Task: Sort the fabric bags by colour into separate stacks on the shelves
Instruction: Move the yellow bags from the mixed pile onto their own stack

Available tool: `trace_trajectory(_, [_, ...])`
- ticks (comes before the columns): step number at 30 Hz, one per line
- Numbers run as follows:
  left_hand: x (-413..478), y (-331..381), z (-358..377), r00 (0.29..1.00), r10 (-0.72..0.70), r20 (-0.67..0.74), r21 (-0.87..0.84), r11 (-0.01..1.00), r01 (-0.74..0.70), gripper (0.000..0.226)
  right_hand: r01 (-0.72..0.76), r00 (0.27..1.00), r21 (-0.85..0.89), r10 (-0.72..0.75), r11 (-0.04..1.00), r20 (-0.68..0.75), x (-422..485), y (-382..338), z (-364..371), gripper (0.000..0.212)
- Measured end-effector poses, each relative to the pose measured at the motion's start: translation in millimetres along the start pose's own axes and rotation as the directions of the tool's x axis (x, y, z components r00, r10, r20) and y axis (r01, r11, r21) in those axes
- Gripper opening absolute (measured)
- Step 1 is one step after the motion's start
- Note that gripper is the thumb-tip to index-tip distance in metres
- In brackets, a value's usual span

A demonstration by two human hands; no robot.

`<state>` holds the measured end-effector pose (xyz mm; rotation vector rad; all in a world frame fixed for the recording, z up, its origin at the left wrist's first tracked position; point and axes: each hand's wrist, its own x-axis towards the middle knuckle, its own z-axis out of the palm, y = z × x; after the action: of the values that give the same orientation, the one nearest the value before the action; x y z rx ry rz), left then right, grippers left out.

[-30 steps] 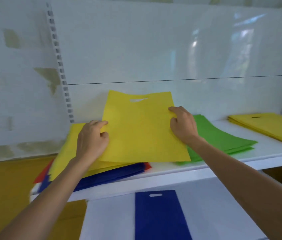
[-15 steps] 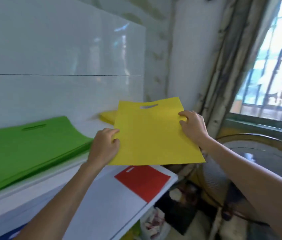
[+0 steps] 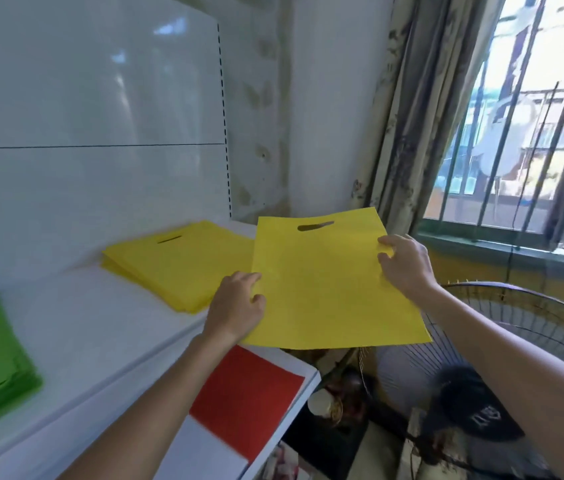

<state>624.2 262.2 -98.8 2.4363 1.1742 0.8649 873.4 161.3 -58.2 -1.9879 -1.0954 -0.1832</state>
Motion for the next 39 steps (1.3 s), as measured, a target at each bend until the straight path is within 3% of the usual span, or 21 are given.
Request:
trace_trajectory(8, [65.1,-15.7,-12.3,0.999,-0.012,-0.045,0.045,0.999,0.014,0.045,0.014,0.999,0.023,-0.015,1.0,0.034,70.6,-10.1,48.9,0.041])
trace_trajectory(15, [89.2,-54.0,-56.0,0.942,-0.17,-0.29,0.119,0.97,0.211,0.044,0.256,0.949,0.111,-0.272,0.96,0.157,136.2,-72.3,128.3,0.042])
trace_trajectory(20, [82.3,-74.7,-80.5,0.834,-0.343,-0.433,0.118,0.895,0.429,0.042,0.505,0.803,0.219,-0.548,0.835,0.236,167.5,-127.2,180.6,0.044])
trace_trajectory(23, [70.9,-73.8,-79.5,0.772,-0.398,-0.495,0.104,0.855,0.508,0.038,0.558,0.733,0.261,-0.615,0.788,0.29,175.6,-140.6,200.5,0.044])
trace_trajectory(27, [53.9,-69.9,-65.2,0.706,-0.491,-0.509,0.159,0.753,0.638,0.034,0.596,0.594,0.255,-0.632,0.762,0.498,176.2,-136.3,235.4,0.04])
trace_trajectory(30, [51.0,-66.7,-53.6,0.679,-0.639,-0.36,0.312,0.604,0.734,0.037,0.683,0.414,0.118,-0.515,0.721,0.751,179.5,-122.8,271.1,0.044])
trace_trajectory(32, [51.5,-63.7,-48.7,0.65,-0.688,-0.323,0.375,0.538,0.755,0.039,0.705,0.363,0.073,-0.448,0.705,0.817,184.5,-120.1,283.6,0.047])
trace_trajectory(34, [51.9,-62.0,-49.5,0.638,-0.697,-0.328,0.384,0.518,0.764,0.041,0.661,0.395,0.116,-0.475,0.742,0.786,185.4,-124.7,279.3,0.047])
trace_trajectory(36, [48.7,-60.7,-54.2,0.626,-0.677,-0.387,0.344,0.524,0.779,0.043,0.588,0.477,0.247,-0.577,0.77,0.663,178.4,-135.0,266.0,0.045])
trace_trajectory(39, [34.5,-56.8,-66.6,0.603,-0.557,-0.57,0.27,0.567,0.779,0.037,0.537,0.519,0.477,-0.718,0.696,0.464,157.7,-158.9,247.9,0.038])
